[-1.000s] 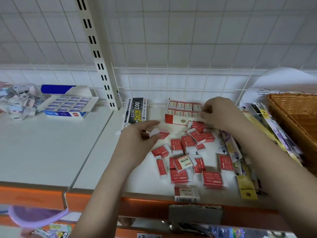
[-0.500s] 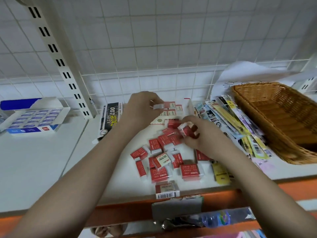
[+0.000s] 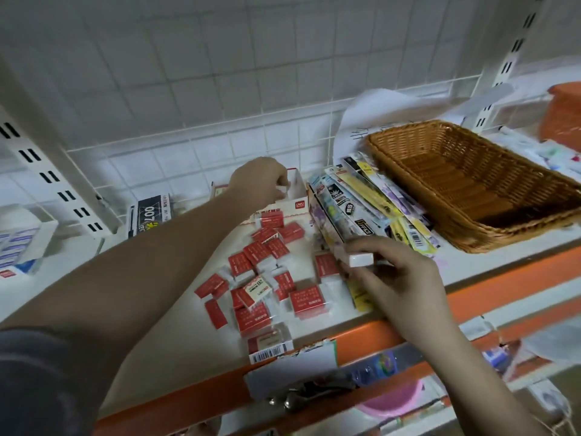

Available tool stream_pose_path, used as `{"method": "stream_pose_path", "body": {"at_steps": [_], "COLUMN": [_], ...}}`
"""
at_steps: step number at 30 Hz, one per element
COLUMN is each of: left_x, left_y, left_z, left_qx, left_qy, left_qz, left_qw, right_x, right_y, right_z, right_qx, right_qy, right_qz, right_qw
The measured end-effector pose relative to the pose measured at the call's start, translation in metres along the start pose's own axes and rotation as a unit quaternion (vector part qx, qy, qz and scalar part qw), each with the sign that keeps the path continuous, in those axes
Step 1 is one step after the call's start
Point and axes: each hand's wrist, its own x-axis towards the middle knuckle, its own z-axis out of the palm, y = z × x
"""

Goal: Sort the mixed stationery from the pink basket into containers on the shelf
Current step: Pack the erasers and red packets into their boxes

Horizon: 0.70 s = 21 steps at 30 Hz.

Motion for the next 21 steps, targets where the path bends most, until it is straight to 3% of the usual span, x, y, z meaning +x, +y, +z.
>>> {"method": "stream_pose_path", "body": {"at_steps": [3, 10, 16, 21], "left_x": [0.005, 0.005, -0.022, -0.079], "left_y": [0.001, -0.004, 0.004, 0.003], "left_z": [0.001, 0.003, -0.015, -0.034], "left_qx": [0.003, -0.009, -0.113, -0.132], "left_qy": [-0.028, 0.001, 0.016, -0.006], "left_qz": [-0.007, -0.023, -0.036, -0.034], "left_qw": [1.0, 1.0, 0.993, 0.991], "right_x": [-0.001, -0.004, 0.0, 0.02], "right_y": [0.003, 0.0, 0.001, 0.004], "right_z": [-0.002, 0.002, 0.012, 0.016], "right_qx": [0.002, 0.063, 0.124, 0.065], "right_qy": [0.003, 0.009, 0.025, -0.013], "right_qz": [-0.008, 0.015, 0.057, 0.022], "right_qw": [1.0, 0.998, 0.99, 0.998]}}
